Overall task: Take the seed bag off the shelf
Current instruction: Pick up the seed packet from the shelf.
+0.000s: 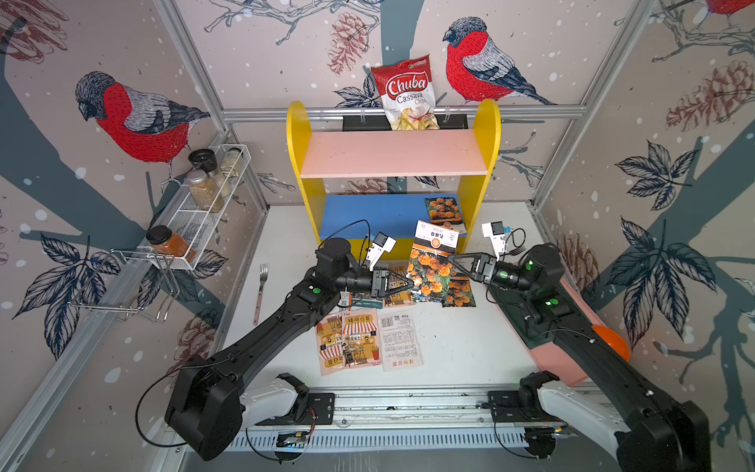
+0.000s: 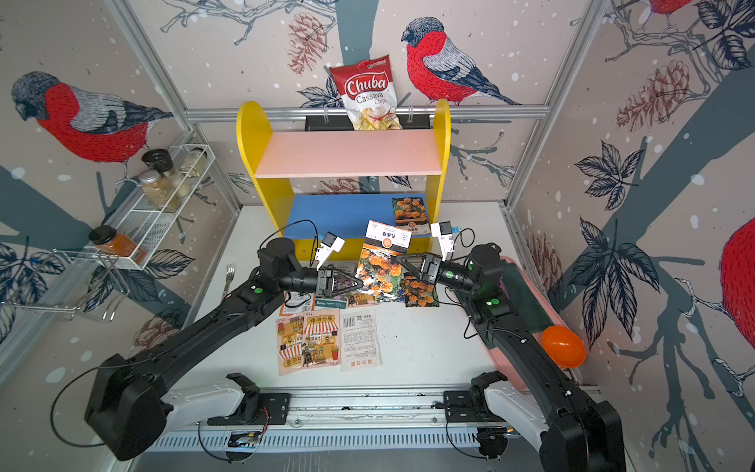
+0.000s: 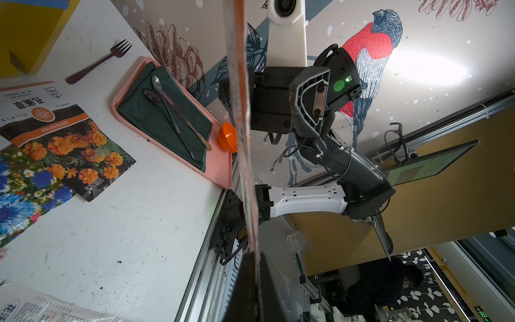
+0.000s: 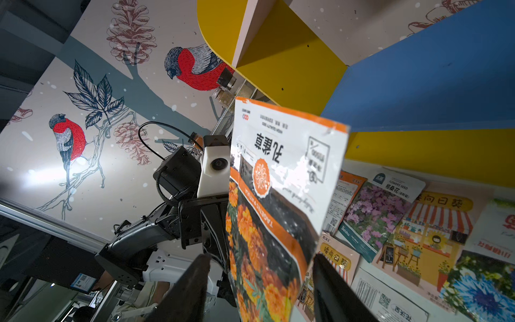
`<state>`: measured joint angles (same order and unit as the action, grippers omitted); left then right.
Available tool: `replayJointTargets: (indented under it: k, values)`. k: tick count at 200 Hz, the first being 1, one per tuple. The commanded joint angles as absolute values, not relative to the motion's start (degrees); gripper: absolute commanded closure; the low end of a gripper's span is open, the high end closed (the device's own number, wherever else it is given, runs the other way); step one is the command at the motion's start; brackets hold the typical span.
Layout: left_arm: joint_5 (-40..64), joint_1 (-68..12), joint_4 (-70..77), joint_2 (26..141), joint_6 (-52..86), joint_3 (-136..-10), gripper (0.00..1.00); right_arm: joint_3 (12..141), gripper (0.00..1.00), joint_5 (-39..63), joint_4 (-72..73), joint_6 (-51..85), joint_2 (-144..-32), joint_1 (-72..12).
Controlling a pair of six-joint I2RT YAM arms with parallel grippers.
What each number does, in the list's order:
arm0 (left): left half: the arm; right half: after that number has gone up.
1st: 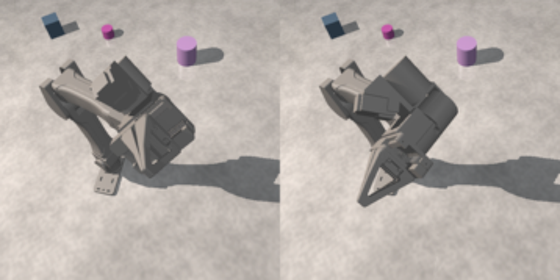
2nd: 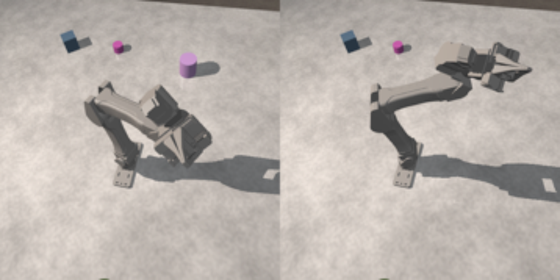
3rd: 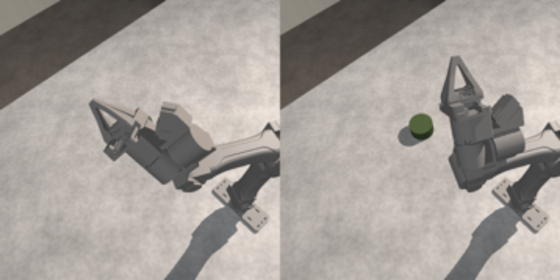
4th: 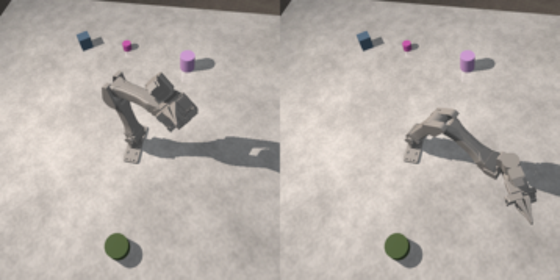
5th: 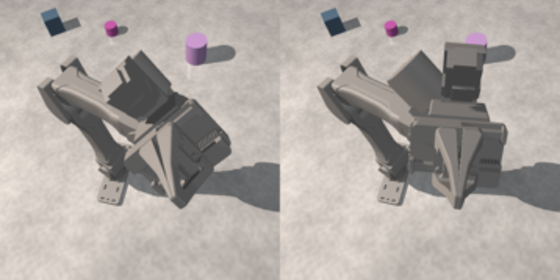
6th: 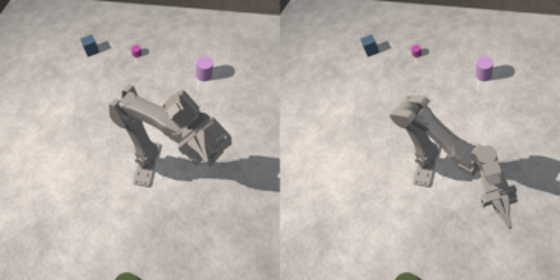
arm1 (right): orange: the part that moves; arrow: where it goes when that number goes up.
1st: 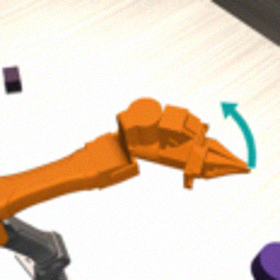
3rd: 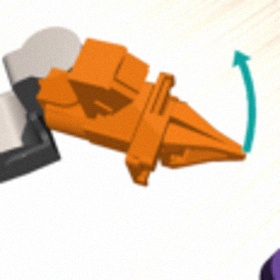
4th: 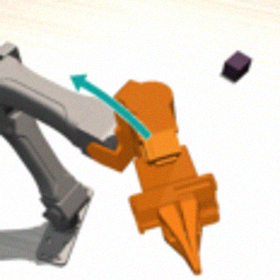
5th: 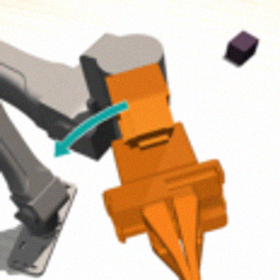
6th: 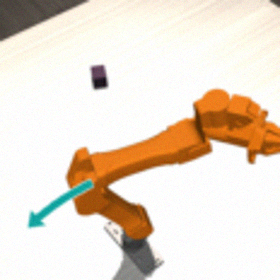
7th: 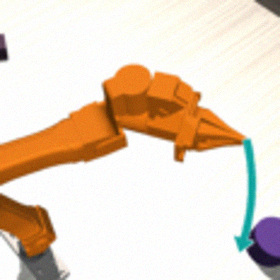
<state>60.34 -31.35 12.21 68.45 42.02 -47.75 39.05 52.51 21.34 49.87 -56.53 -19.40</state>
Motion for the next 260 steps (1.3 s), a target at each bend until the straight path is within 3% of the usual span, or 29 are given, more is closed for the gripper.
replayJointTargets:
  k: [1,82,175,200,213,260]
  values:
    - [61.0,-31.7,15.6,67.9,42.1,-47.6,1.00,39.8,0.41,53.7,24.3,50.8,-56.9,-19.6]
    - [60.0,-31.9,15.3,67.7,41.4,-47.3,1.00,39.6,0.64,53.4,24.5,50.8,-57.4,-20.9]
    - [58.9,-31.9,14.7,67.8,40.5,-47.6,1.00,39.8,1.00,53.1,23.1,50.0,-57.0,-21.0]
    - [58.4,-31.9,14.4,67.8,40.2,-47.9,1.00,40.2,1.00,52.9,22.6,49.7,-57.2,-20.8]
    - [58.4,-31.9,14.2,67.8,40.2,-48.2,0.86,40.4,1.00,52.9,22.4,49.6,-57.1,-20.8]
    - [57.0,-31.8,6.9,67.6,36.0,-51.4,0.11,41.0,1.00,51.9,19.8,48.8,-55.6,-19.3]
